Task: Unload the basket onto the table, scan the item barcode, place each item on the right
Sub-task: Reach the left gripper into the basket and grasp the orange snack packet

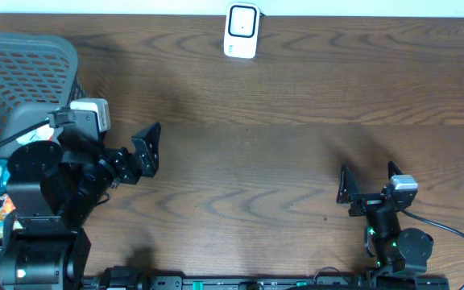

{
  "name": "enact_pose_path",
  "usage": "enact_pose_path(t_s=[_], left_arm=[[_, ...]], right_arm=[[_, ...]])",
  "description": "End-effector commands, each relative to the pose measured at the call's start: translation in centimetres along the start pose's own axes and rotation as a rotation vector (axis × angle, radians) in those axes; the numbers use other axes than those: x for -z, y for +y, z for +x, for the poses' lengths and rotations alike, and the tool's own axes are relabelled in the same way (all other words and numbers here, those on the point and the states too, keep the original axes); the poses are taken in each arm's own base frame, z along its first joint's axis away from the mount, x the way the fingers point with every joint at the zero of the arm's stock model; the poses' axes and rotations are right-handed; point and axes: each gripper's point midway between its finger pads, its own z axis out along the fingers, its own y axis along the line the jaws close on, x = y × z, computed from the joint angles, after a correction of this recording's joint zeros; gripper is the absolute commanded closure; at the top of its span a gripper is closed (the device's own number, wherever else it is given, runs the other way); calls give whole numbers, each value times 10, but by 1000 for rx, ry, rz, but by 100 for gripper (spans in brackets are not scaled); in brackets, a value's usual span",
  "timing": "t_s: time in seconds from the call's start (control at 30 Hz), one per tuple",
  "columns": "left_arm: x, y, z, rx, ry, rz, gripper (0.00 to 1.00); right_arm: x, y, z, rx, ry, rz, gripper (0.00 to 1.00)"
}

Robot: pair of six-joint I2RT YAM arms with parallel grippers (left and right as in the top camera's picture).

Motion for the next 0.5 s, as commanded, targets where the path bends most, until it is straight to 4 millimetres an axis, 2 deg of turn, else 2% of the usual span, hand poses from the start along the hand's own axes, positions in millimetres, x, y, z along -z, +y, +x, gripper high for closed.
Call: enact_pose_path(t_s=[0.0, 0.17, 0.3, 0.47], left_arm=[[14, 6, -32, 16, -57, -81, 2], [17, 39, -66, 38, -31, -308, 2], [28, 73, -92, 143, -29, -534, 2], [38, 93, -125, 223, -61, -623, 2]], right_arm=[[0, 1, 1, 11, 5, -3, 1], [0, 1, 1, 11, 4, -3, 1], [0, 1, 1, 11, 4, -3, 1], [0, 1, 1, 11, 4, -3, 1]])
